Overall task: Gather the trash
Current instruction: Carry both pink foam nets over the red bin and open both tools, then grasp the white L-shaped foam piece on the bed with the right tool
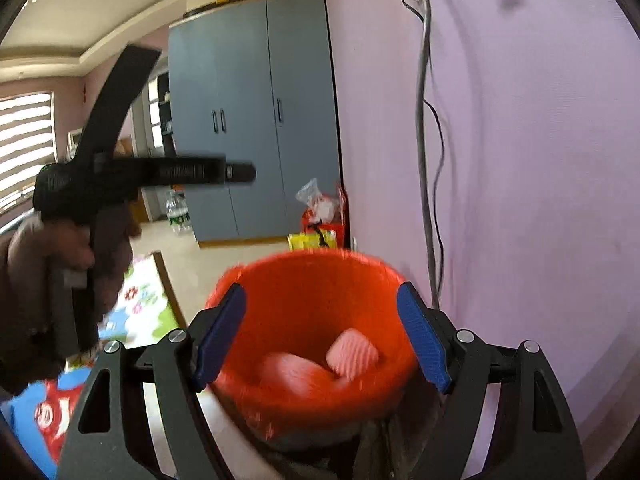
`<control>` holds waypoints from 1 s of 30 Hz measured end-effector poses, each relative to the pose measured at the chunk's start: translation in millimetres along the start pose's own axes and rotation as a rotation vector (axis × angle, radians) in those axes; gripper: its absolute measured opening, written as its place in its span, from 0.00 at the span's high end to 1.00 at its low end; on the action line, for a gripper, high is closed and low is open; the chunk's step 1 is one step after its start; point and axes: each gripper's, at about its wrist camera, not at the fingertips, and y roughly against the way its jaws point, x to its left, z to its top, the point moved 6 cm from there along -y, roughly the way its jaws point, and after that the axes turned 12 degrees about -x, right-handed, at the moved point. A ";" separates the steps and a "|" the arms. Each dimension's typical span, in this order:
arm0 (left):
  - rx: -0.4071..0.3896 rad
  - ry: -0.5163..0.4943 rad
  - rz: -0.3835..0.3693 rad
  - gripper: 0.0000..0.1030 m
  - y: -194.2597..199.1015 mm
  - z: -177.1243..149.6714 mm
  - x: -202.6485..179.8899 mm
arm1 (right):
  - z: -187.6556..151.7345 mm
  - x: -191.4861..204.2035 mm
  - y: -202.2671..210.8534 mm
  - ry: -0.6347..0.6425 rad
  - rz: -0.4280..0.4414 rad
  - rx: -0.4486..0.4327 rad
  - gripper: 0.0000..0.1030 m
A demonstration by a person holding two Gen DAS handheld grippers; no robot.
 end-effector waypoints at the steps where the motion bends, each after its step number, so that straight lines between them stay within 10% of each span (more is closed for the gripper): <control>1: -0.005 -0.005 0.004 0.27 8.3 1.0 -1.0 | -1.9 1.4 5.0 -0.004 0.004 0.009 0.29; 9: -0.027 -0.029 0.113 0.05 116.8 -2.4 19.6 | -0.4 34.6 62.4 0.003 0.039 0.016 0.29; 30: -0.030 0.027 0.475 0.05 414.9 -102.2 128.2 | -5.9 204.5 173.8 0.088 0.286 0.014 0.21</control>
